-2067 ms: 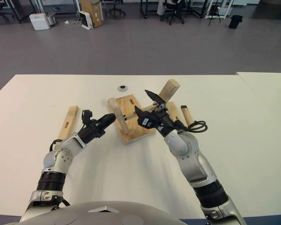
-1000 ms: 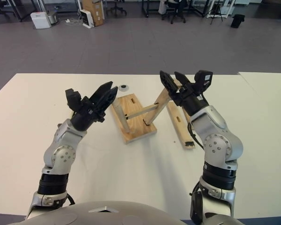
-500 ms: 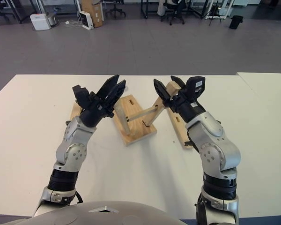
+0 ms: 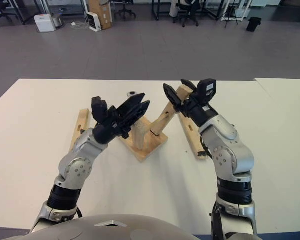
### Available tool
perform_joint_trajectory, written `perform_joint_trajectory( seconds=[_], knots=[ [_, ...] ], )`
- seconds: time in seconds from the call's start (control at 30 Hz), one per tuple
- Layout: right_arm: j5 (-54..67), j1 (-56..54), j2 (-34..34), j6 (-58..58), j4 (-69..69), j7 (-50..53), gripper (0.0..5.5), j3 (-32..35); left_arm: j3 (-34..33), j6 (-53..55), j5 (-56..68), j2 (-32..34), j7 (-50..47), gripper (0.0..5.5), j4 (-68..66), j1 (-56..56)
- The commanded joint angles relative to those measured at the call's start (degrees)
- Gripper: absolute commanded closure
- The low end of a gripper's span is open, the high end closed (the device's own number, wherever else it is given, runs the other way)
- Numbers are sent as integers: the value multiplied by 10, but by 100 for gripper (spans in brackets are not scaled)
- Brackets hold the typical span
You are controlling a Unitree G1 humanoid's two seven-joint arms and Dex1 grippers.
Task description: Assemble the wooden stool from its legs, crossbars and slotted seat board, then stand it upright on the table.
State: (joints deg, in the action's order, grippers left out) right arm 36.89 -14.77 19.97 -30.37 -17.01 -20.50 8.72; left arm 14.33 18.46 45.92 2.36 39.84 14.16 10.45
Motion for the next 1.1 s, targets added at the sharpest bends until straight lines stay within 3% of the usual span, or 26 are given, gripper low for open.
perform_joint_trajectory(
  seconds=[0.03, 0.13, 0.27, 0.3, 0.4, 0.6, 0.77, 0.93, 1.1],
  knots=[
    [-19, -60, -9, 16, 60, -51, 167, -41, 57, 77, -56, -8, -9, 326, -119, 45],
    [-45, -127, -20, 54, 134, -55, 167, -33, 66, 94, -17, -62, 0, 326, -133, 102],
    [-53, -163, -32, 76, 167, -53, 167, -15, 59, 179, 62, -46, 41, 326, -54, 117],
    [-49, -165, -34, 75, 165, -51, 167, -8, 45, 196, 79, -45, 38, 326, -38, 125],
    [-22, -165, -18, 57, 140, -38, 167, 36, -87, 196, 155, -37, -26, 326, -28, 186],
    [-10, -133, 21, 41, 98, -13, 167, 103, -213, 166, 118, 67, -62, 326, -44, 226],
    [-48, 25, 59, 7, 29, -3, 167, 111, -164, 57, -158, 239, -58, 326, -196, 148],
    [-163, 230, 141, 11, -22, -83, 167, -28, -107, -112, -306, 249, -11, 326, -418, 150],
    [-230, 287, 194, 54, -2, -160, 167, -107, -86, -248, -375, 189, 11, 326, -689, 285]
  ],
)
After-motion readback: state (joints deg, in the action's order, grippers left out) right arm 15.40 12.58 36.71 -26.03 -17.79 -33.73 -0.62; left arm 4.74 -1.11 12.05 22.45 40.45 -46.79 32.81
